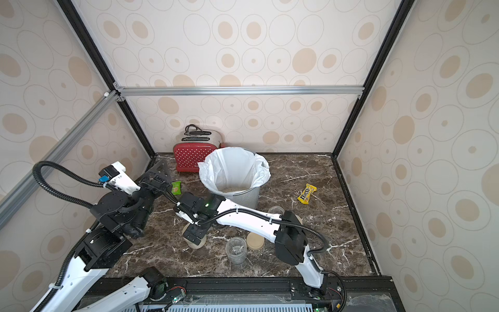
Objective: Empty moldy rice from jars
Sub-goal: Pick up the jar from the center of the board.
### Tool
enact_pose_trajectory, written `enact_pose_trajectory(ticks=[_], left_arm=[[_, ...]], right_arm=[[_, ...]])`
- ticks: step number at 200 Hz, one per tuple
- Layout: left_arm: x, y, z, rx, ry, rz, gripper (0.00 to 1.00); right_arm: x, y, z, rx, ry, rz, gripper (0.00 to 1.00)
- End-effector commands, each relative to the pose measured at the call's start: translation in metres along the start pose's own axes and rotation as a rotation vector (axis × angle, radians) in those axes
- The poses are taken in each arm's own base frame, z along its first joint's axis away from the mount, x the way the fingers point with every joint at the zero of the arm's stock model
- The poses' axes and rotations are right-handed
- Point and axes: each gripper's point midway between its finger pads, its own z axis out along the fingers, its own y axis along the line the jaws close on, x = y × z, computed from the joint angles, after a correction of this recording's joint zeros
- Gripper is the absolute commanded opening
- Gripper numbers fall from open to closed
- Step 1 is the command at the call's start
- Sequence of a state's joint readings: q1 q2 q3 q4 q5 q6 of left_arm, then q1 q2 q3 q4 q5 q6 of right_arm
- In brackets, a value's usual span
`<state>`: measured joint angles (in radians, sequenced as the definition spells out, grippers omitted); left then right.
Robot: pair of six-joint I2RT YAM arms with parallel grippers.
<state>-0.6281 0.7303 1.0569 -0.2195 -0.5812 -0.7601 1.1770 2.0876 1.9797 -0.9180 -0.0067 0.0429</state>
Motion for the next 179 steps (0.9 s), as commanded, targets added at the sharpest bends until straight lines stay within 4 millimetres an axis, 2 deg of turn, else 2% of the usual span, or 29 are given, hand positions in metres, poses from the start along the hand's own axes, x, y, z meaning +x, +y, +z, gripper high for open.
enact_pose_trajectory(ticks=[1,108,179], left_arm=[[-0.007,-0.004,-0.002,0.008,-0.006,-0.027,0.99],[-0.003,0.003,-0.006,0.010,0.005,-0.054,0.99],[0.000,0.002,-0.004,0.010,0.014,-0.052,0.99]], right_arm=[[-0.014,0.002,0.003,0.002,-0.032,-0.003,1.00],[-0.011,0.005,0.032,-0.014,-0.008,0.010,1.00],[-0.010,0.011,0.041,-0.051,-0.001,0.017,1.00]])
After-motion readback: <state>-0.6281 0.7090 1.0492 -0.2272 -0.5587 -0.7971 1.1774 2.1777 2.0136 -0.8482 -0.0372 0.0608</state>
